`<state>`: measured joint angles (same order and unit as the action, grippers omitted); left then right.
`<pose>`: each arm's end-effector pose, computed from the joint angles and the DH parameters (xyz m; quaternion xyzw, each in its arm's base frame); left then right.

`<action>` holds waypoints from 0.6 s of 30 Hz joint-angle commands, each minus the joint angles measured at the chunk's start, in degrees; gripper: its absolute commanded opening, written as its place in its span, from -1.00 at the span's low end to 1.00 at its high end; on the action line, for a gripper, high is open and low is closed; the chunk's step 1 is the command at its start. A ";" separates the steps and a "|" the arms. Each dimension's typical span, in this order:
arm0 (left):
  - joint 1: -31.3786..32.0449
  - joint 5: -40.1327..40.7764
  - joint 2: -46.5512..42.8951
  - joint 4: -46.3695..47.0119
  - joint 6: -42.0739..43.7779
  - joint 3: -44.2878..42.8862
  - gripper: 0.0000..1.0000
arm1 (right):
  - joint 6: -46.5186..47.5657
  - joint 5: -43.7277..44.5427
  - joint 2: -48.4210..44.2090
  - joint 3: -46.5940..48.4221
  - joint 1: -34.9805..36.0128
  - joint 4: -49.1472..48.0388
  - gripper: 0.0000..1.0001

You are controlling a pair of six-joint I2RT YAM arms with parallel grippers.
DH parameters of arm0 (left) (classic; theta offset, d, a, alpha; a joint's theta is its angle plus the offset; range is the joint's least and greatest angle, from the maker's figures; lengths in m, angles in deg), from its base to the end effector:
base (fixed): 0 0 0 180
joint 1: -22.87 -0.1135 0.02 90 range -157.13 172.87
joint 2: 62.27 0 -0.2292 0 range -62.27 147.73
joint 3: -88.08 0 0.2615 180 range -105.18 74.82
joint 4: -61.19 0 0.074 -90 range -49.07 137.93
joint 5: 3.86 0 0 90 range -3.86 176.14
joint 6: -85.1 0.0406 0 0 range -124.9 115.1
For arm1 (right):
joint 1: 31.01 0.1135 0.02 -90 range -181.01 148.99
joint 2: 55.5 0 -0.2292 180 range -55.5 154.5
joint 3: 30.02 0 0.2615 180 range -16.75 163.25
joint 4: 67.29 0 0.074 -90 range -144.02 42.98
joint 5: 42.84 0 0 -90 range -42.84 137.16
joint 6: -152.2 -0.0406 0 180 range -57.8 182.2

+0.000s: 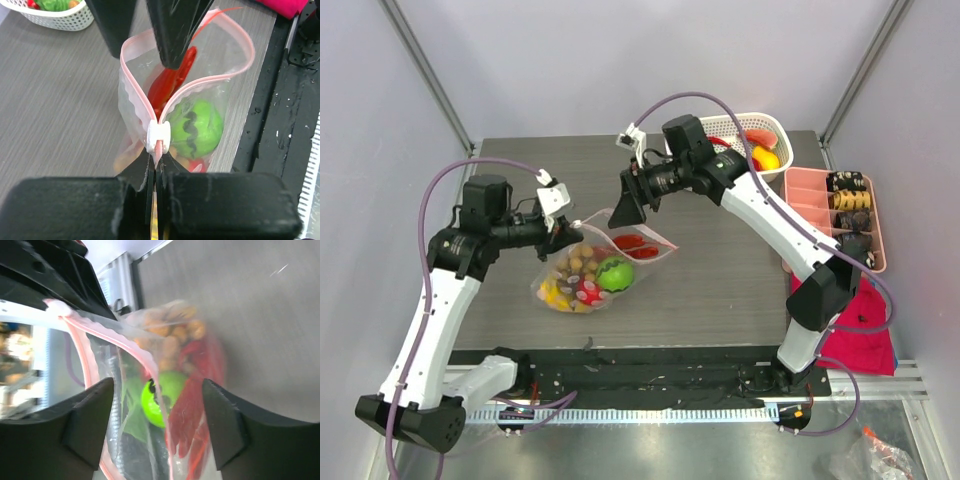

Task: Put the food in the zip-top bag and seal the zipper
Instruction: Adjust the zipper food storage bag at the center of the board.

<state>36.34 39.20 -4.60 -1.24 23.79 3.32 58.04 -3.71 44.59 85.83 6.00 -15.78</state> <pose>0.2004 -0.0785 0.3674 0.4637 0.6946 -0.2949 0.4643 0.2946 0.2615 0.3520 -0.4151 0.7156 0.5026 0.2511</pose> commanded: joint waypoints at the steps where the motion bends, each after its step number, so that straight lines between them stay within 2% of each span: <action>1: -0.29 -1.14 1.13 0.12 -1.70 -3.03 -1.00 | 11.10 4.03 -4.38 5.43 -0.19 -1.50 0.57; 6: -0.29 -1.66 0.87 1.70 -2.93 -2.06 -1.00 | 16.01 3.49 -9.46 1.05 2.44 -7.03 0.53; 10: -0.29 -2.54 -0.19 3.64 -3.64 -0.31 -1.00 | 20.16 7.35 -13.77 -9.21 7.01 -18.07 0.47; 13: -0.29 -3.60 -0.37 3.64 -2.85 -0.13 -1.00 | 22.62 9.64 -14.92 -13.97 9.47 -25.02 0.42; 18: -0.29 -4.83 -0.10 3.38 -2.15 -0.48 -1.00 | 24.55 12.20 -14.93 -16.71 11.50 -31.72 0.31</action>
<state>36.34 38.13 -3.51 -1.66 21.06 3.53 78.98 4.77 30.27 70.53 17.17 -36.68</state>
